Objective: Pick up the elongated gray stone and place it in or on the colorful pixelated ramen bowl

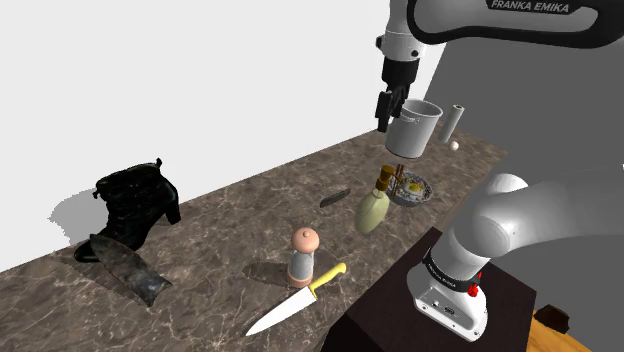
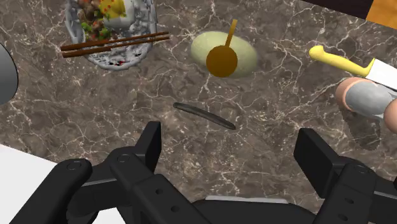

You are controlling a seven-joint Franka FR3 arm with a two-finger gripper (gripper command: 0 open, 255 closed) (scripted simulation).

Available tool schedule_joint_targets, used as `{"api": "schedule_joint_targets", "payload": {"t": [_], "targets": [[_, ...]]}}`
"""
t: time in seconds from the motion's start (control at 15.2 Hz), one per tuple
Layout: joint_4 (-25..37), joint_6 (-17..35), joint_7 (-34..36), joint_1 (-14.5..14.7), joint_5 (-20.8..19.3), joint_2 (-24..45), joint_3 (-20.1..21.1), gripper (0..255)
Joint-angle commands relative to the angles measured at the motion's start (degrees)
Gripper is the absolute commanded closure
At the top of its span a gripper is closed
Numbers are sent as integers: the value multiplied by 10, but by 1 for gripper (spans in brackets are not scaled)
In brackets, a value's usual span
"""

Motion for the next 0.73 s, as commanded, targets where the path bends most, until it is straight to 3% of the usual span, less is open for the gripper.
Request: {"api": "schedule_joint_targets", "payload": {"t": [0.0,0.66], "targets": [[0,0,0,0,0,0,0,0],[-172,239,-265,52,-61,20,-120,0]]}}
